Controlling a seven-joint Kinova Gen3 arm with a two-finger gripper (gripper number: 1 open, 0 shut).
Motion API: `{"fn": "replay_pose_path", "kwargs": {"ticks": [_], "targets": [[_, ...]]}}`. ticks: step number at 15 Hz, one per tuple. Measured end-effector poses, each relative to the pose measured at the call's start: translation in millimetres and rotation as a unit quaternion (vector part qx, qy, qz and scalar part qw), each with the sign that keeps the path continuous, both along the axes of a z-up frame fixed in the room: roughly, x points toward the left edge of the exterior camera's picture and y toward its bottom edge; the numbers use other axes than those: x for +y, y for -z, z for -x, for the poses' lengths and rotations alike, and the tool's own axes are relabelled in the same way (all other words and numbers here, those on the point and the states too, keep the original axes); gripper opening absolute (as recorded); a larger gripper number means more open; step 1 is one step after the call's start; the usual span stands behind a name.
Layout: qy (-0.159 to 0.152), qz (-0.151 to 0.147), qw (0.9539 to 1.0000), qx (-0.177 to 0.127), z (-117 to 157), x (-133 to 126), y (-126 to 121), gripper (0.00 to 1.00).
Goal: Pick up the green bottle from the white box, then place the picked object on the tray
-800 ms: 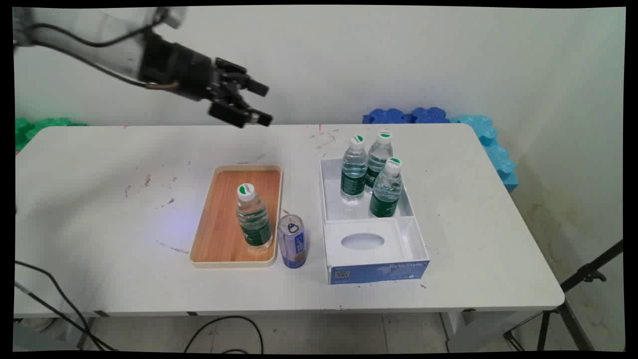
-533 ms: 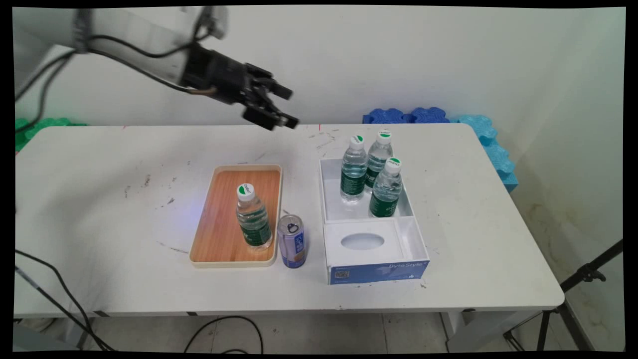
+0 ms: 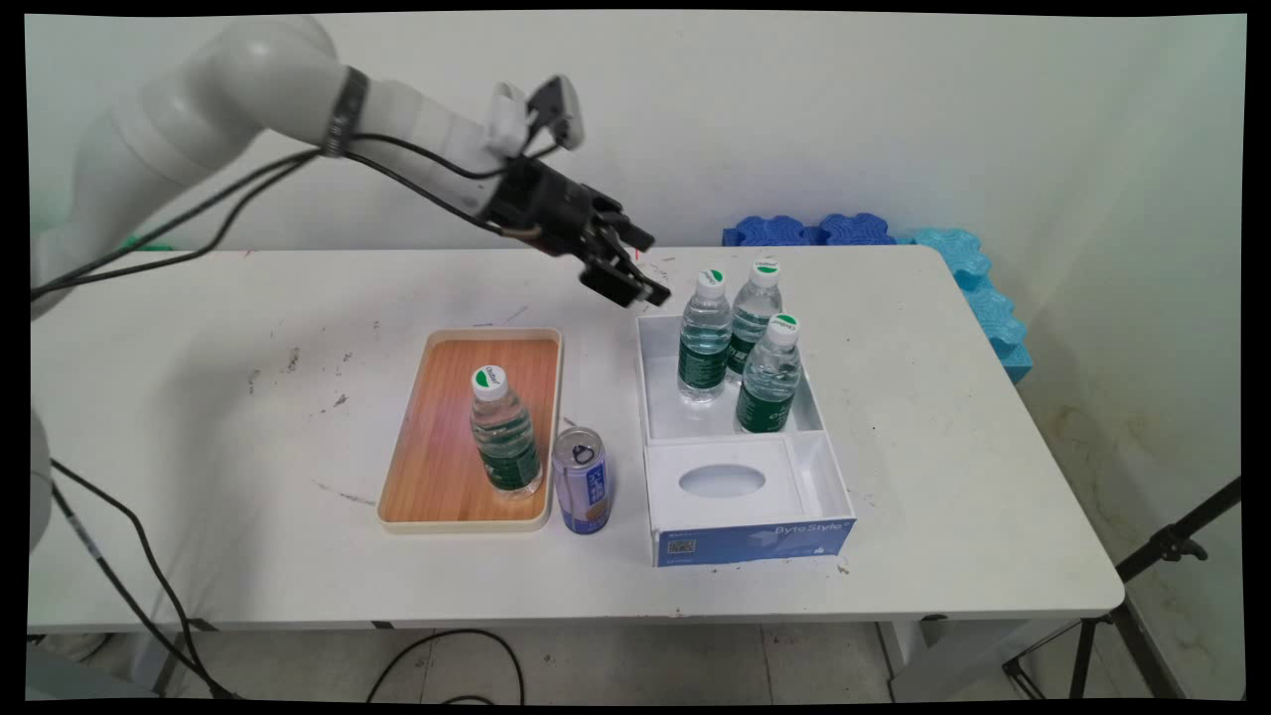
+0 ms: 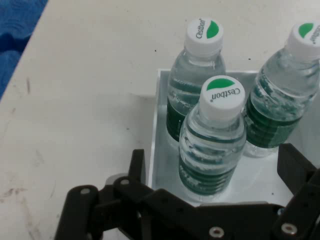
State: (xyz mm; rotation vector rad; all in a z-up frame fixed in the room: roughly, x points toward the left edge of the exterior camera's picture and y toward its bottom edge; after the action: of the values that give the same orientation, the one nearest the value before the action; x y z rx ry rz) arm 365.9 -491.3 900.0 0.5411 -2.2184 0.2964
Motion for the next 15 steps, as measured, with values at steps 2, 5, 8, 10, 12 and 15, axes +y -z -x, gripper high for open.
{"fn": "replay_pose_path", "kwargs": {"ticks": [2,5,8,10,12,15], "targets": [[0.001,-0.008,1.0000,-0.002,10,-7,10,1.00],[0.002,-0.018,0.9998,-0.004,21,-15,23,1.00],[0.004,-0.026,0.9997,-0.005,35,-26,38,1.00],[0.006,-0.028,0.9996,-0.005,41,-30,45,1.00],[0.007,-0.031,0.9995,-0.006,46,-33,51,0.00],[0.010,-0.035,0.9993,-0.007,51,-34,58,0.00]]}}
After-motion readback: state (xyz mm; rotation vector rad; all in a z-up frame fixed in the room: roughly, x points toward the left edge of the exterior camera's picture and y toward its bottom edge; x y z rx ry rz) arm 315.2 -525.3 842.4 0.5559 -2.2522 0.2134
